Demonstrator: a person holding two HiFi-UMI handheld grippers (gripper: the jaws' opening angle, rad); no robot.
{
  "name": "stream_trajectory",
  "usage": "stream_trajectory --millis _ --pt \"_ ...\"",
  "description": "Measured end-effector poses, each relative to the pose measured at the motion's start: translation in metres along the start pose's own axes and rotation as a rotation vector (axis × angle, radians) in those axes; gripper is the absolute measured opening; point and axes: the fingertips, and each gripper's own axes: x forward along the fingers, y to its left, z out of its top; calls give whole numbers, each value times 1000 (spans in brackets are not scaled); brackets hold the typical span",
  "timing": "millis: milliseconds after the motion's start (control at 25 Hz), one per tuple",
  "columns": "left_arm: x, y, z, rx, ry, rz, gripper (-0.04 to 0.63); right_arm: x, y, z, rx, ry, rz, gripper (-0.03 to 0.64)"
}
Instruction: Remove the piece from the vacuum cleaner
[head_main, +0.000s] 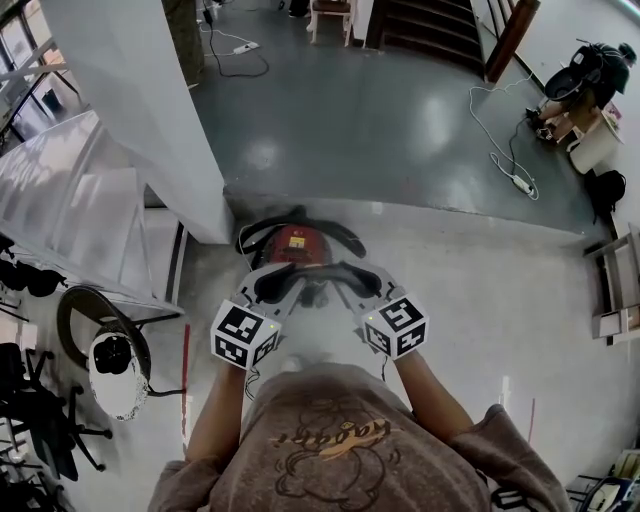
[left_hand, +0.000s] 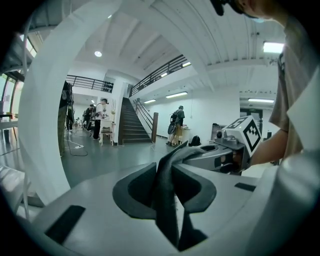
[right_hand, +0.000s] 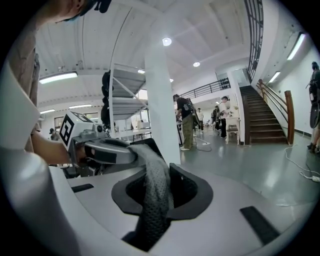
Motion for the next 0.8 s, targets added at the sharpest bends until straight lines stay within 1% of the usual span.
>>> stream_trajectory --millis 120,240,360,520,800 --pt "-1 -2 -6 9 -5 15 80 -1 3 -9 30 -21 -7 60" --pt "0 -2 -18 16 9 13 80 1 4 -23 47 -15 8 60" --pt "3 -1 -27 1 23 9 80 4 3 -32 60 -4 10 60" --pt "4 0 -33 -21 30 10 80 6 2 -37 71 3 5 60" --pt "5 -3 -33 -32 30 13 80 3 2 -38 74 11 15 60"
